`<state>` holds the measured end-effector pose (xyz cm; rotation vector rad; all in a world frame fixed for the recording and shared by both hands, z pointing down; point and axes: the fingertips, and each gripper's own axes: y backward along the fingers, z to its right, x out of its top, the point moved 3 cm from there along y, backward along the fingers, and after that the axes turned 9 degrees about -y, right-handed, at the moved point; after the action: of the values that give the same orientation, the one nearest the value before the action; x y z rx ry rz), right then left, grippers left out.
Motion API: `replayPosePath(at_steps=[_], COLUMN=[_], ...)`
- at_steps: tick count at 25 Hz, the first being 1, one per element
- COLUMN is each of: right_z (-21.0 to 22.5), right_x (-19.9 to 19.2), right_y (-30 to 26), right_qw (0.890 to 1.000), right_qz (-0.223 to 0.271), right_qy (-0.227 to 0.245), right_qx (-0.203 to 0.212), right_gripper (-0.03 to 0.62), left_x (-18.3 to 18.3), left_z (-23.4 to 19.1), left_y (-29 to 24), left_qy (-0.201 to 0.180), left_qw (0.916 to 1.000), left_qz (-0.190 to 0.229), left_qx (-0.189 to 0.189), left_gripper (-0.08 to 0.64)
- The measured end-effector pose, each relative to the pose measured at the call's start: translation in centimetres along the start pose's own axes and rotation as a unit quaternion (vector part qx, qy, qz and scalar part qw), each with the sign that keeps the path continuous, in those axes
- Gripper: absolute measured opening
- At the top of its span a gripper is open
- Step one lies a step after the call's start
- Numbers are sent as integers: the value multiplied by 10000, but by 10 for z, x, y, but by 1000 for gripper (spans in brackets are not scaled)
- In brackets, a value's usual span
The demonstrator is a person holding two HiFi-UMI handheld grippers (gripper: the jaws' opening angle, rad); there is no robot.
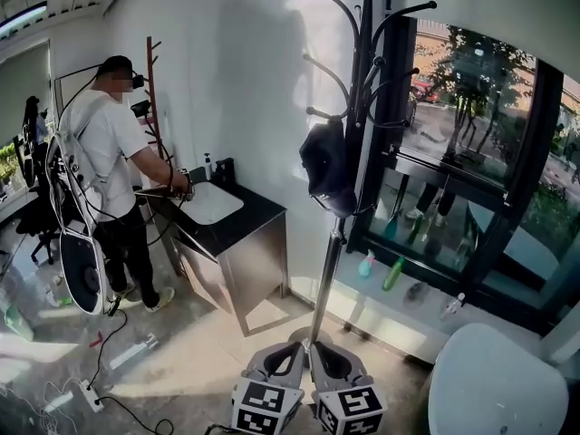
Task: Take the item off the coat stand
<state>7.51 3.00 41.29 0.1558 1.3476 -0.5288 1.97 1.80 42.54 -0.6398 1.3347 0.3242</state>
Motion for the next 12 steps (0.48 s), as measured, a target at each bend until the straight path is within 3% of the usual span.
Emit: replayPosePath(at_steps=[12], right_z=[14], right_x=[29], right_y=[-68], right_qw=[9992], right_qz=[114], right_qy=[58], right_qx=[-391], right_gripper=[5], left_x=[14], left_z=[-62], left_y=[-50], left_qy=[88], left_qw=[9994], left_qz=[89], left_qx=[-325], left_gripper=[5])
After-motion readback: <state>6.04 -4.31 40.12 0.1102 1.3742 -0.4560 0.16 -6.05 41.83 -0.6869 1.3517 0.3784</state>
